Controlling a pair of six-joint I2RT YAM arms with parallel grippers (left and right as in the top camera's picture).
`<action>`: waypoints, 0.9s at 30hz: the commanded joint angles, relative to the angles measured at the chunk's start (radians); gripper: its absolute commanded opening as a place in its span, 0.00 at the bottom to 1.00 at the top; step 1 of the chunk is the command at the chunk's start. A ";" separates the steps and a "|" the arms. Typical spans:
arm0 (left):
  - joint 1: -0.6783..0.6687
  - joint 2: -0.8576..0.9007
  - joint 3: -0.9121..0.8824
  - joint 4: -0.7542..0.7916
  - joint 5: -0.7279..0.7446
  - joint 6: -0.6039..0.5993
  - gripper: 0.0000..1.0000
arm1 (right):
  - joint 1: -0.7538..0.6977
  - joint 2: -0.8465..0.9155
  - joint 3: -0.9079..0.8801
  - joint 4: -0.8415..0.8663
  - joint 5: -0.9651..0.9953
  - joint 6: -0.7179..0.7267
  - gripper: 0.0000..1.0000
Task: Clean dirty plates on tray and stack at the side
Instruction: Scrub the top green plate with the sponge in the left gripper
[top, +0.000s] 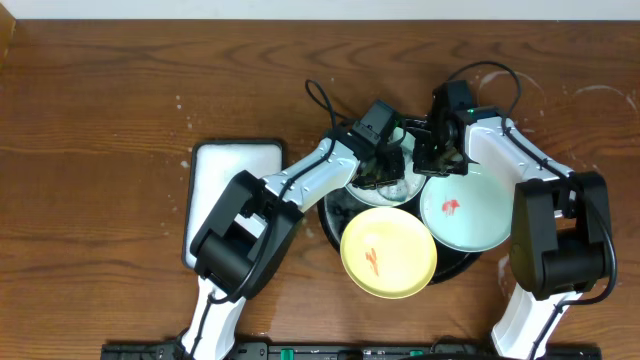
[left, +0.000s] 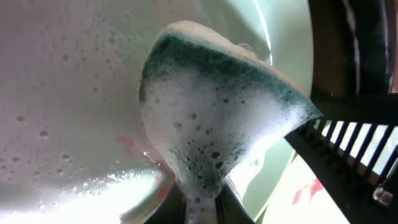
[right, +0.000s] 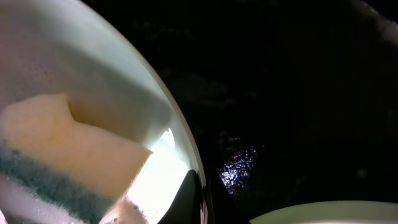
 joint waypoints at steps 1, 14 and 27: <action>0.021 0.038 -0.030 -0.092 0.021 -0.023 0.07 | 0.011 0.010 -0.008 -0.004 0.022 -0.023 0.01; 0.125 -0.001 -0.007 -0.100 -0.523 0.329 0.08 | 0.010 0.010 -0.008 0.000 0.026 -0.023 0.01; 0.110 -0.260 -0.006 -0.150 -0.624 0.386 0.08 | 0.010 0.010 -0.008 -0.007 0.052 -0.050 0.01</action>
